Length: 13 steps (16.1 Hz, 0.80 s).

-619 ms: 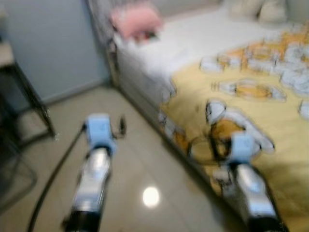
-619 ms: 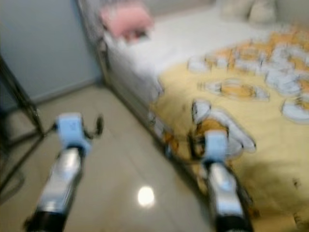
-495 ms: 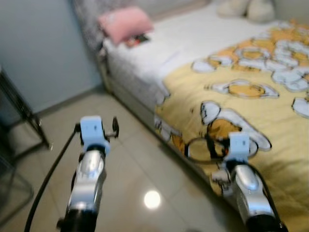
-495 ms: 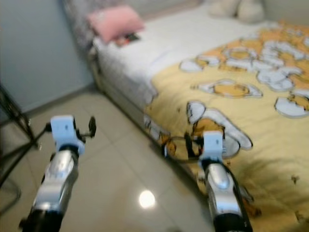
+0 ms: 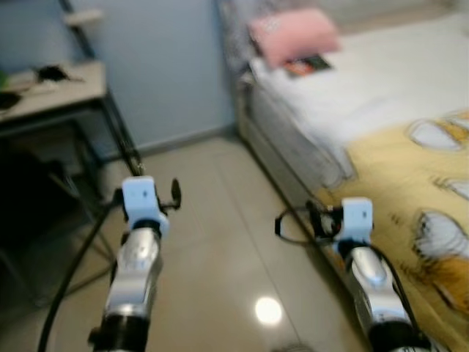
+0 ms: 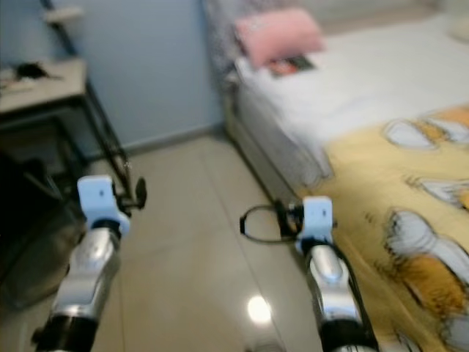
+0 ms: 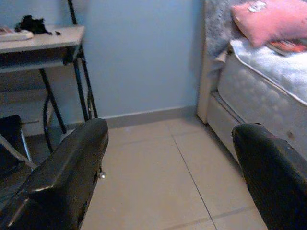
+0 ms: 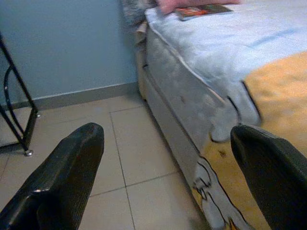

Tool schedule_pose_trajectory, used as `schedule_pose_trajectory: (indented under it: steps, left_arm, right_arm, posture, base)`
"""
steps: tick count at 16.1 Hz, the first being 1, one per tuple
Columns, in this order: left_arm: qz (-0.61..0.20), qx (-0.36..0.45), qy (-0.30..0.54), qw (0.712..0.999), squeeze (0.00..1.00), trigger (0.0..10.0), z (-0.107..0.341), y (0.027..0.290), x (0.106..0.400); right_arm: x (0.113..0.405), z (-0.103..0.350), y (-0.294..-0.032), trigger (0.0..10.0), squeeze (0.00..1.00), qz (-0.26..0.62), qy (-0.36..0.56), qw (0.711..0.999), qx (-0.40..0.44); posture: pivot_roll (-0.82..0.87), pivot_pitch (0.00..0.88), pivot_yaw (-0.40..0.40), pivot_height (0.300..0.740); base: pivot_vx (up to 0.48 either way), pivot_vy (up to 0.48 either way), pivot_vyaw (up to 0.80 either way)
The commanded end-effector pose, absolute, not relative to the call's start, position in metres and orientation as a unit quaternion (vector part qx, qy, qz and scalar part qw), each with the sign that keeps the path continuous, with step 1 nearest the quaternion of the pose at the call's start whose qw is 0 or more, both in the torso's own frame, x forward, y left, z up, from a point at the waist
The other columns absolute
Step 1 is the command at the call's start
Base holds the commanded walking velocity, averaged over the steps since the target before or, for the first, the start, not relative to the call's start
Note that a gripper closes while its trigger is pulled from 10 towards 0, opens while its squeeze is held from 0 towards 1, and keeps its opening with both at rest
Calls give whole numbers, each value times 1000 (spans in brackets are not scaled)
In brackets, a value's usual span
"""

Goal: Clean up the room

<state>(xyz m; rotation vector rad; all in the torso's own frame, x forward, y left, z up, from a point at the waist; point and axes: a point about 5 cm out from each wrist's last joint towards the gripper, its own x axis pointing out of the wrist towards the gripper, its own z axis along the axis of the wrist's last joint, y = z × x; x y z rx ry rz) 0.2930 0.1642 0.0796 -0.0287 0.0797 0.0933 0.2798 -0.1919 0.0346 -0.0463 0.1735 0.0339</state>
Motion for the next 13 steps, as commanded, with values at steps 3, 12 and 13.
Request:
schedule_pose_trajectory:
  steps: [3, 12, 13]
  left_arm:
    - [43, -6, 34, 998, 0, 10000, 83, 165, 294]
    - [9, 1, 12, 1000, 0, 10000, 89, 159, 295]
    - [1, -3, 10, 1000, 0, 10000, 90, 156, 296]
  right_arm:
    - [279, 31, -196, 10000, 0, 4, 95, 995, -24]
    - [275, 31, -198, 10000, 0, -1, 93, 995, -20]
    - [275, 31, -198, 10000, 0, 0, 93, 995, -20]
  posture:
    - [-98, 0, 82, 740]
    - [-103, 0, 72, 740]
    - [-103, 0, 72, 740]
  base:
    - [480, 0, 692]
    - [480, 0, 0]
    - [480, 0, 0]
